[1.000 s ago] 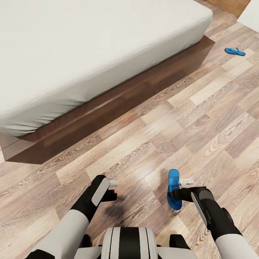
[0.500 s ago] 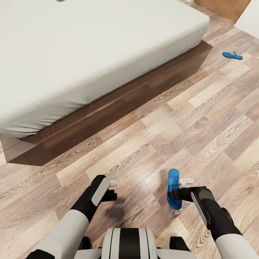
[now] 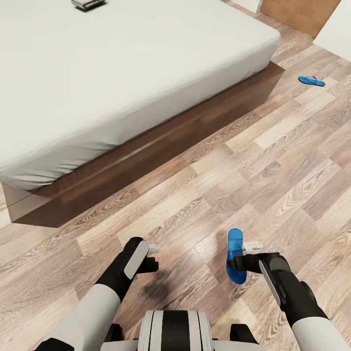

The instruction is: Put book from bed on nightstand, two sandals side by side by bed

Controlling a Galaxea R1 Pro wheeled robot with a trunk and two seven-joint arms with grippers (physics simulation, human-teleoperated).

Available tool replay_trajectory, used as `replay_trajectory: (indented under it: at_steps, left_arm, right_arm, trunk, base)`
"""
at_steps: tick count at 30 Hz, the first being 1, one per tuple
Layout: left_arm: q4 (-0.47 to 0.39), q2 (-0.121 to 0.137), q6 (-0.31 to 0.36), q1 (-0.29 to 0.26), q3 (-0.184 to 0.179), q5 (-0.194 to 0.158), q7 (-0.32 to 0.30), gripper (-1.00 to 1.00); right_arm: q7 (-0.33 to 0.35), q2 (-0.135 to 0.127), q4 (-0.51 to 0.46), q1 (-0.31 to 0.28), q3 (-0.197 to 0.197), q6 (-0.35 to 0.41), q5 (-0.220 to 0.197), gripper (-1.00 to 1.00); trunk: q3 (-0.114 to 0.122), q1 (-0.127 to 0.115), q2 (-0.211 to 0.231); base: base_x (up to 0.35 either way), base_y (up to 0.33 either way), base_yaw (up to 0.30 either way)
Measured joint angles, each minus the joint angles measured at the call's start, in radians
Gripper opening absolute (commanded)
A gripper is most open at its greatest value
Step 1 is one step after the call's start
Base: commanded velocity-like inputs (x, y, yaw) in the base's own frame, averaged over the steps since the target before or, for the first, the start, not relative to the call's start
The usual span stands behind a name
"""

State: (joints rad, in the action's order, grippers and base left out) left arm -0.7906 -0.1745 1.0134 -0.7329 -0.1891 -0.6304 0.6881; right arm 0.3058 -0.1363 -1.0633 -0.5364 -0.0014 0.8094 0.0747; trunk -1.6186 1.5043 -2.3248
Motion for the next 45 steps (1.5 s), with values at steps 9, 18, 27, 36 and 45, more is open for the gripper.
replay_trajectory:
  at_steps: [9, 18, 27, 36, 45]
  left_arm:
    - [0.000, 0.000, 0.000, 0.000, 0.000, 0.000, 0.001, 1.00]
    - [-0.004, 0.000, 0.000, 0.000, 0.000, 0.000, 0.000, 1.00]
    - [-0.005, 0.000, 0.000, 0.000, 0.000, 0.000, 0.000, 1.00]
    - [-0.005, 0.000, 0.000, 0.000, 0.000, 0.000, 0.001, 1.00]
    - [-0.005, 0.000, 0.001, 0.000, -0.001, 0.000, 0.005, 1.00]
  right_arm:
    - [0.000, -0.001, 0.000, 0.000, 0.000, 0.000, -0.001, -1.00]
    - [0.000, -0.001, -0.006, 0.000, 0.000, 0.000, -0.001, -1.00]
    - [0.000, 0.000, -0.007, 0.001, 0.000, 0.000, -0.001, -1.00]
    - [0.000, 0.000, -0.008, 0.001, 0.002, 0.000, -0.001, -1.00]
    - [0.000, 0.000, -0.008, 0.001, 0.003, -0.001, -0.001, -1.00]
  trunk:
    - [0.015, 0.000, 0.000]
    - [0.029, 0.000, 0.000]
    - [0.044, 0.000, 0.000]
    - [0.058, 0.000, 0.000]
    - [0.073, 0.000, 0.000]
  base:
    - [0.000, 0.000, 0.000]
    - [0.000, 0.000, 0.000]
    - [0.000, 0.000, 0.000]
    - [0.000, 0.000, 0.000]
    - [0.000, 0.000, 0.000]
